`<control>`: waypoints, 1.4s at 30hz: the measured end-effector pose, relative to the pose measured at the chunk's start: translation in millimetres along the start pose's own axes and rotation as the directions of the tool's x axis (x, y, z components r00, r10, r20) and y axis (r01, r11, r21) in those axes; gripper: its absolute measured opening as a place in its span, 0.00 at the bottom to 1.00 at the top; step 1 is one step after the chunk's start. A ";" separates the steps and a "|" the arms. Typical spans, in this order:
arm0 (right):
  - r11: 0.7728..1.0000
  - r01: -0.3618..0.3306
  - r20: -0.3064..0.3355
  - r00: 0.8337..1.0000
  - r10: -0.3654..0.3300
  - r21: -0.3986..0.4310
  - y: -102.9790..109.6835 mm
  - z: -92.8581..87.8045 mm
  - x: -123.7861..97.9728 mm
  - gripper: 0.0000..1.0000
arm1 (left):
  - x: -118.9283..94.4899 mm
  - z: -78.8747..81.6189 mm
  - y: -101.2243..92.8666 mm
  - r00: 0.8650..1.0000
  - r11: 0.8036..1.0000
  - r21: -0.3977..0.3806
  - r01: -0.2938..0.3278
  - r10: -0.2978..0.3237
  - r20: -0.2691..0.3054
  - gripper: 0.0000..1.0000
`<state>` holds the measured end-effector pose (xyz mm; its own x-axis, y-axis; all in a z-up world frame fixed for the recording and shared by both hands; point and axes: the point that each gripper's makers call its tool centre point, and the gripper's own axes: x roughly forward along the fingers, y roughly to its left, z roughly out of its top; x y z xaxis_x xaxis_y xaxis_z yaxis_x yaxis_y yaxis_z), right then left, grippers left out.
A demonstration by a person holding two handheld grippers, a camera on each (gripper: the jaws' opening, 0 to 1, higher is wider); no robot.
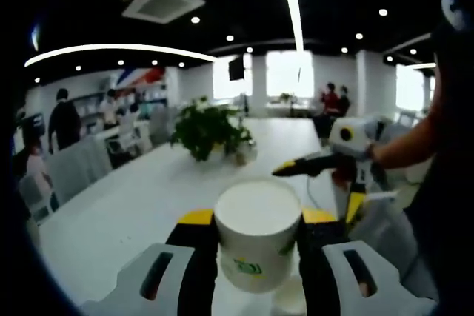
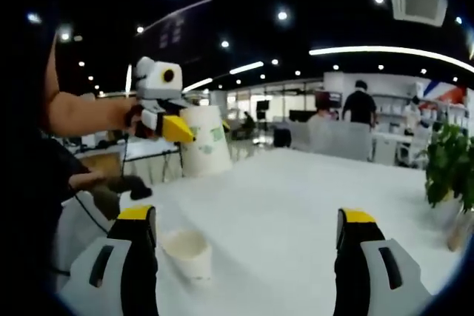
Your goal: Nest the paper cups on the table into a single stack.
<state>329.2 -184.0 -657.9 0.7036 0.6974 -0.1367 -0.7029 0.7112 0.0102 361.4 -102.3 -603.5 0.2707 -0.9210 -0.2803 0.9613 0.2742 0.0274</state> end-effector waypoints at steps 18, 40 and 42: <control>0.996 -0.076 0.001 0.997 0.076 -0.046 18.9 13.9 2.6 0.89 | -16.0 11.2 -31.3 0.999 1.000 -0.005 0.013 -0.013 0.039 0.40; 0.932 -0.363 -0.025 0.932 0.362 -0.009 68.2 76.6 8.4 0.51 | -38.5 77.7 -34.2 0.957 0.997 -0.070 0.023 -0.002 0.289 0.40; 0.920 -0.391 0.002 0.920 0.391 0.030 71.7 85.3 8.5 0.47 | -41.2 88.6 -35.6 0.938 0.992 -0.115 0.053 -0.009 0.347 0.40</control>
<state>293.6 -119.5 -573.8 0.3731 0.9200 -0.1197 -0.9185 0.3845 0.0925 320.6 -98.6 -507.9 0.2627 -0.9623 0.0701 0.9618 0.2554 -0.0981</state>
